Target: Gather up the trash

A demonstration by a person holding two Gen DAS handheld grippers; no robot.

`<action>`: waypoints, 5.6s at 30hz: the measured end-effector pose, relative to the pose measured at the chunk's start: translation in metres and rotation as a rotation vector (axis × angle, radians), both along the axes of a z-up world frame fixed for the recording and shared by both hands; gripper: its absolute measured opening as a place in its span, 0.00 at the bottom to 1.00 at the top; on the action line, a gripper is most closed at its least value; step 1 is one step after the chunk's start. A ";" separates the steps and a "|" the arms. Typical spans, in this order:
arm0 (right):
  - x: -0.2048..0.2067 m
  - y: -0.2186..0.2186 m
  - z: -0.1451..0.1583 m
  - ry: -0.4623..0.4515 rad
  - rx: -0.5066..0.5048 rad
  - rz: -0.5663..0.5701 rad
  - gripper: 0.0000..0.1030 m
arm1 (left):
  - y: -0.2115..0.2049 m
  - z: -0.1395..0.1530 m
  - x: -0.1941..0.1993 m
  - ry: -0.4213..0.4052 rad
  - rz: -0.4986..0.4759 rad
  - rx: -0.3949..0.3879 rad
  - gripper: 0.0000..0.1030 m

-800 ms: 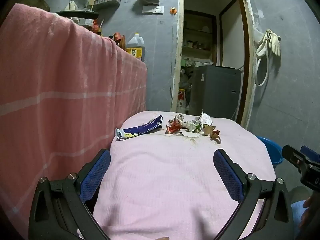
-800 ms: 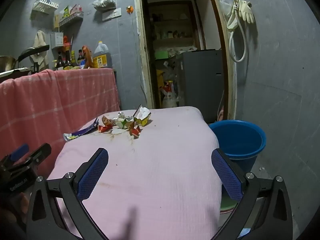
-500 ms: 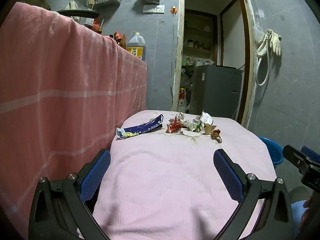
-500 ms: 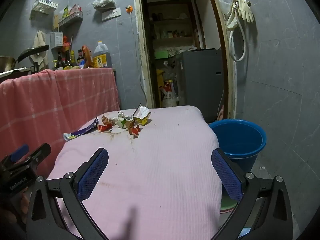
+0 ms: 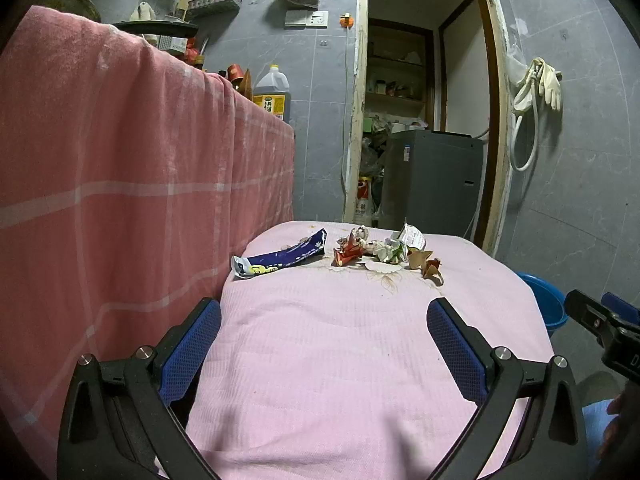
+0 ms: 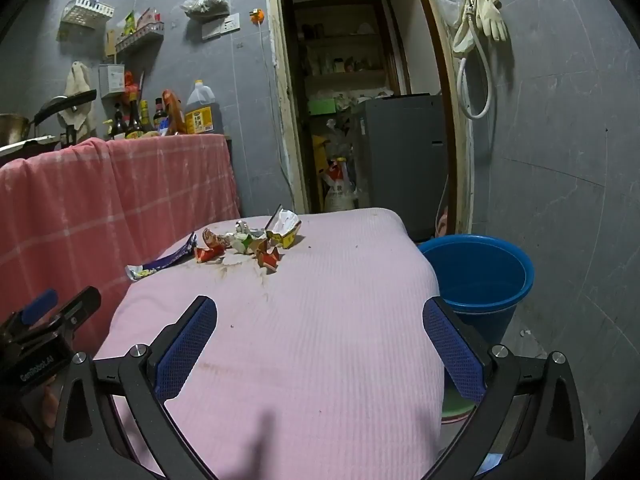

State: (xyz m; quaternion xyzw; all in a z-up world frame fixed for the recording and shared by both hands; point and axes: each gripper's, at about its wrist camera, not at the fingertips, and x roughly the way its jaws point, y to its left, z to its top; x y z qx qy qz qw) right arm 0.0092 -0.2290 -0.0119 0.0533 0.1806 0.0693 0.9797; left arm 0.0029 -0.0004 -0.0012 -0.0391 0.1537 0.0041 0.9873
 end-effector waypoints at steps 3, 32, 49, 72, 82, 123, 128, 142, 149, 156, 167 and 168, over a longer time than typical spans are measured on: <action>0.000 0.000 0.002 0.001 0.001 0.000 1.00 | 0.000 0.000 0.000 -0.001 0.001 0.000 0.98; 0.001 -0.001 0.002 0.008 0.005 -0.001 1.00 | 0.000 0.000 0.000 -0.002 0.004 0.004 0.98; 0.001 -0.002 0.002 0.008 0.005 0.000 1.00 | 0.000 0.000 -0.001 -0.003 0.005 0.006 0.98; 0.001 -0.001 0.002 0.008 0.007 0.001 1.00 | 0.002 0.000 0.002 0.001 0.006 0.009 0.98; 0.025 0.013 0.016 -0.054 -0.019 0.077 1.00 | 0.015 0.019 0.027 -0.045 -0.033 0.012 0.98; 0.226 0.076 -0.030 0.418 -0.029 0.372 0.48 | 0.085 -0.035 0.251 0.533 -0.280 0.045 0.46; 0.224 0.076 -0.029 0.411 -0.032 0.380 0.32 | 0.083 -0.028 0.239 0.536 -0.295 0.017 0.14; 0.185 0.049 0.006 0.188 0.029 0.362 0.21 | 0.033 0.018 0.174 0.306 -0.340 -0.078 0.04; 0.165 -0.001 0.051 -0.039 0.028 0.212 0.21 | -0.041 0.049 0.181 0.129 -0.410 -0.091 0.04; 0.171 -0.074 0.074 -0.180 0.022 0.014 0.21 | -0.120 0.063 0.216 0.081 -0.534 -0.108 0.04; 0.219 -0.199 0.025 -0.027 0.124 -0.207 0.23 | -0.254 0.033 0.296 0.282 -0.748 -0.068 0.04; 0.220 -0.205 0.018 -0.011 0.131 -0.214 0.23 | -0.265 0.026 0.305 0.324 -0.763 -0.060 0.04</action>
